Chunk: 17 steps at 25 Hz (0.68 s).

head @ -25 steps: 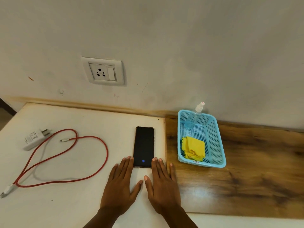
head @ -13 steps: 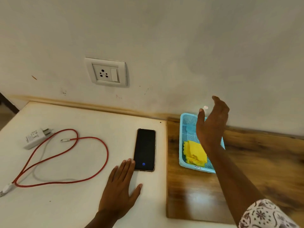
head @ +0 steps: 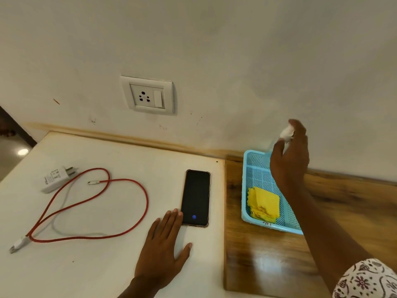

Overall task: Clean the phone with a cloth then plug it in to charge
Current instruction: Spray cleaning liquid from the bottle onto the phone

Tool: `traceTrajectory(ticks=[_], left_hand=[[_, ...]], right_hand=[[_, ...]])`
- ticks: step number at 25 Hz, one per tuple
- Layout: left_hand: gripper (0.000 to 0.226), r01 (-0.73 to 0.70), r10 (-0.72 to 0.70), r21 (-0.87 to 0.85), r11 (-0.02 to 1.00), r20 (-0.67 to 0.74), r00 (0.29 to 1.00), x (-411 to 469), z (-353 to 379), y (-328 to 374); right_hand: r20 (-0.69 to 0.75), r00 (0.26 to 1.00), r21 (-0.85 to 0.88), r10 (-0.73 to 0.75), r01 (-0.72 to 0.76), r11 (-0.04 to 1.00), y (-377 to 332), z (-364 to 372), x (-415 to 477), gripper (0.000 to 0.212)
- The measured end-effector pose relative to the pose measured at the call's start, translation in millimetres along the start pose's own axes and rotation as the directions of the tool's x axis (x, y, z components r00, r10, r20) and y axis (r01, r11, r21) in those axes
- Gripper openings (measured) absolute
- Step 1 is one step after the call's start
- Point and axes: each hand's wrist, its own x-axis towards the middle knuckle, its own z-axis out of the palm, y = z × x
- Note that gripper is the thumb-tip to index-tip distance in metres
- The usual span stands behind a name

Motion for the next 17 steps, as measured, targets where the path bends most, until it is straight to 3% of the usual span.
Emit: traceTrajectory(ticks=[3,5,7,9,11,13,15,17], left_hand=[[0.078,-0.010,0.010,-0.014,1.000,-0.010,1.000,0,2,-2],[0.082,-0.006,0.006,-0.016,1.000,-0.006,1.000,0,1,-1],[0.084,-0.004,0.004,-0.008,1.000,-0.008,1.000,0,2,-1],[0.083,0.000,0.000,-0.004,1.000,-0.019,1.000,0,2,-1],[0.080,0.007,-0.007,0.003,1.000,-0.022,1.000,0,1,0],[0.077,0.014,-0.013,0.013,1.000,-0.016,1.000,0,0,1],[0.077,0.017,-0.017,0.023,1.000,0.002,1.000,0,-3,2],[0.077,0.010,-0.011,0.034,0.999,0.026,1.000,-1,-7,5]], right_hand=[[-0.104,0.993,0.193,-0.060,0.079,0.978,-43,-8,3,0.044],[0.029,0.999,0.397,-0.042,0.027,0.917,-69,-5,-6,0.042],[0.260,0.965,0.492,-0.023,-0.112,0.863,-86,3,-27,0.041],[0.479,0.873,0.344,-0.086,-0.097,0.934,-89,14,-50,0.040],[0.664,0.732,0.103,-0.153,0.113,0.988,-79,27,-70,0.035],[0.789,0.601,-0.033,-0.124,0.242,0.970,-67,38,-86,0.037],[0.832,0.548,-0.111,-0.081,0.307,0.945,-55,48,-96,0.044],[0.825,0.561,-0.158,-0.061,0.334,0.929,-46,56,-101,0.047]])
